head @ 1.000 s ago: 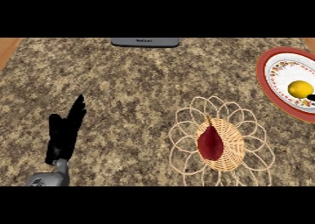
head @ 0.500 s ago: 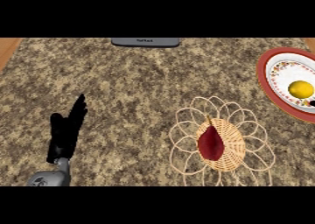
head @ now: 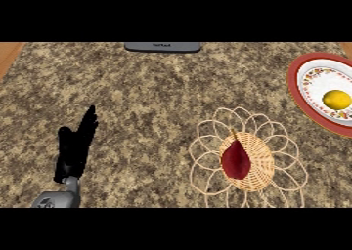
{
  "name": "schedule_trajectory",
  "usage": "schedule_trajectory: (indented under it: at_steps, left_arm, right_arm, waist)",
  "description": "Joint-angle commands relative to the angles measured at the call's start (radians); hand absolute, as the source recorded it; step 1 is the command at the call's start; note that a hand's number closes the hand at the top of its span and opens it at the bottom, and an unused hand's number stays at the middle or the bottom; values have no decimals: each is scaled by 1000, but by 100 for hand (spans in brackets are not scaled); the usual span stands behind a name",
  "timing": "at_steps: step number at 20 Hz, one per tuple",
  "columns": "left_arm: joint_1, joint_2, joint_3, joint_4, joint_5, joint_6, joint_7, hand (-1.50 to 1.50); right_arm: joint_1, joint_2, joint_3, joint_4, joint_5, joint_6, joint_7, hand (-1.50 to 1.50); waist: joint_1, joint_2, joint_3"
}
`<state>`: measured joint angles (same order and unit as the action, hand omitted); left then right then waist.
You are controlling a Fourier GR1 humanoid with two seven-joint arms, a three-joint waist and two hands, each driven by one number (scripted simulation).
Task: Pick the lemon from the placemat and place it in the plate
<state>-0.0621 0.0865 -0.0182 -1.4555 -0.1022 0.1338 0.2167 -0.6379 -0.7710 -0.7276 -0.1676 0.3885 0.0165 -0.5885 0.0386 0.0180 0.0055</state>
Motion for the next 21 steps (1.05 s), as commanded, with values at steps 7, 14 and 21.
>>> schedule_trajectory:
  at_steps: [7, 14, 21]
  left_arm:
    - [30, -1, -6, -42, 7, -13, 25, 0]
    - [32, -35, -40, -26, -28, 14, -13, 0]
    - [-46, 2, 11, -14, -5, 1, 48, 0]
  right_arm:
    - [79, 2, -30, 0, -44, -39, -73, -150]
    - [82, -60, -53, 16, -64, -62, -10, -150]
    - [115, -3, -33, 14, -49, -143, -38, -150]
  waist:
    - [-3, -3, 0]
    - [6, 0, 2]
    - [0, -1, 1]
